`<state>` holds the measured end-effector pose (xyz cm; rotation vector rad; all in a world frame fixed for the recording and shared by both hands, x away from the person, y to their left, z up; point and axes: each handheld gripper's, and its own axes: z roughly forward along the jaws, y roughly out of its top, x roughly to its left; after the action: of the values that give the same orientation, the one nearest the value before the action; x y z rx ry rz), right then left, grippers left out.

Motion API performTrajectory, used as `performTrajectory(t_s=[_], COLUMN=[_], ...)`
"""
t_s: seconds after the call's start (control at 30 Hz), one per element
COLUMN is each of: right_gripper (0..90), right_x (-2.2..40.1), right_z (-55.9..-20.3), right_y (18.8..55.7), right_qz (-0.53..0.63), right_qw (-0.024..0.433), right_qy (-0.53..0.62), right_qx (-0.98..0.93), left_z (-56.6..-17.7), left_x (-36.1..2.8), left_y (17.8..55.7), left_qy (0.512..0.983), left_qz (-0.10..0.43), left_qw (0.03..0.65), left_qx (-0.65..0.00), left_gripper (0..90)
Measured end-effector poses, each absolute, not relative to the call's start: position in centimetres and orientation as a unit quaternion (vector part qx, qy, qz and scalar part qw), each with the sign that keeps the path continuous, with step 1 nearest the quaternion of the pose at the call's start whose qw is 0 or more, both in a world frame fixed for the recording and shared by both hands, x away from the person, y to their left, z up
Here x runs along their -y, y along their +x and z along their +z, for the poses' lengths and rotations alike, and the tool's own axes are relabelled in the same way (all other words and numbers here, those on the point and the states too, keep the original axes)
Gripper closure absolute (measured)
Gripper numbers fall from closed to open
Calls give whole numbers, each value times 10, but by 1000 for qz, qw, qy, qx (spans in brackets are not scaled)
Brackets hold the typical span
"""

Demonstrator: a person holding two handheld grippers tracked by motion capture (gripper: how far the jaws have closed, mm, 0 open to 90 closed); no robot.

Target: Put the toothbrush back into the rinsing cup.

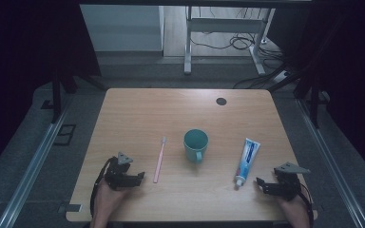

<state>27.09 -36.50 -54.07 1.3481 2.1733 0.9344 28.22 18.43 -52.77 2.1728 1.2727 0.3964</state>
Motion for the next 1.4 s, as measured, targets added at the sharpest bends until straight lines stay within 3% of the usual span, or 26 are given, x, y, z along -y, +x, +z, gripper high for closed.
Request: performTrajectory(t_s=[1.1,1.4], right_gripper=[128,128], right_x=[365,365], right_z=[-541,-541], right_y=[271,271], right_qz=[336,336], right_qw=[207,207], right_qy=[485,485], right_qx=[-780,-780], left_z=[-508,-504], left_x=[-150,-137], left_y=[320,332], left_qy=[856,862], left_qz=[81,66], left_qw=[237,232], left_qx=[-453,-447], left_gripper=[272,347])
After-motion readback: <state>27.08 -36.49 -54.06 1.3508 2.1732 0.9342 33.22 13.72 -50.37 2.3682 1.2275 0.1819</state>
